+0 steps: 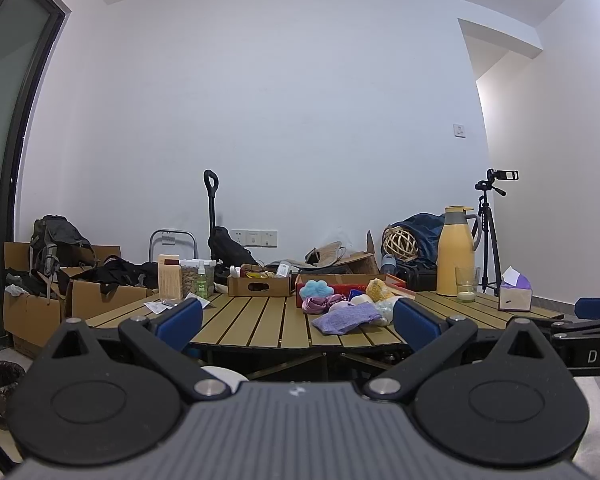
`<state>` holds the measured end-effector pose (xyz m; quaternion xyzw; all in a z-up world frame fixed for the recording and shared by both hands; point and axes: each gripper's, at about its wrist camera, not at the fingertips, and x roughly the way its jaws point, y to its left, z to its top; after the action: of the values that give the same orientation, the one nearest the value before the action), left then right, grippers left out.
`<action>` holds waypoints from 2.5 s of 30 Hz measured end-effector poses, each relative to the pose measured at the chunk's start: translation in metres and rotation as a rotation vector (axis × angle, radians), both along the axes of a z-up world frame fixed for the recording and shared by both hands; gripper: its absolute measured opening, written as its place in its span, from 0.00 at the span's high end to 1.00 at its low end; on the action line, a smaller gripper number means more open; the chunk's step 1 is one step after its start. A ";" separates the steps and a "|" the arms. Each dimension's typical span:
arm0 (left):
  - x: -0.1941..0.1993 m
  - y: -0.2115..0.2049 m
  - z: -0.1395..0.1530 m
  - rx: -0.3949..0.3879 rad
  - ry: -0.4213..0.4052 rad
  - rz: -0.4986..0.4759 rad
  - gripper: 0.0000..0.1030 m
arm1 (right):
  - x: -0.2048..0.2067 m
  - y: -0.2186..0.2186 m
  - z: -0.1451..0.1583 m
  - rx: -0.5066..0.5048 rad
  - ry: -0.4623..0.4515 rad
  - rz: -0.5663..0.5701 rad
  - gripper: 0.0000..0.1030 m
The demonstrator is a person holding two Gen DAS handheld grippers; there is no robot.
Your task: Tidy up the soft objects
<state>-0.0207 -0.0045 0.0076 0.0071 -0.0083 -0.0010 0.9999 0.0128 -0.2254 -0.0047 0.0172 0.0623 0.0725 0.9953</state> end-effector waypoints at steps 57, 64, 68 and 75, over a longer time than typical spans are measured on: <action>0.218 0.001 -0.028 -0.052 0.185 -0.069 0.00 | 0.196 -0.016 -0.021 0.037 0.158 -0.010 0.00; 0.344 0.005 -0.032 -0.100 0.283 -0.109 0.00 | 0.299 -0.036 -0.031 0.195 0.181 0.059 0.00; 0.409 0.007 -0.038 -0.172 0.380 -0.154 0.02 | 0.362 -0.035 -0.036 0.198 0.263 0.121 0.00; 0.483 0.007 -0.063 -0.249 0.553 -0.177 0.30 | 0.461 -0.024 -0.047 0.231 0.388 0.141 0.37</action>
<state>0.4621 0.0024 -0.0555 -0.1168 0.2633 -0.0891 0.9535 0.4743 -0.2492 -0.0518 0.1401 0.2447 0.1439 0.9486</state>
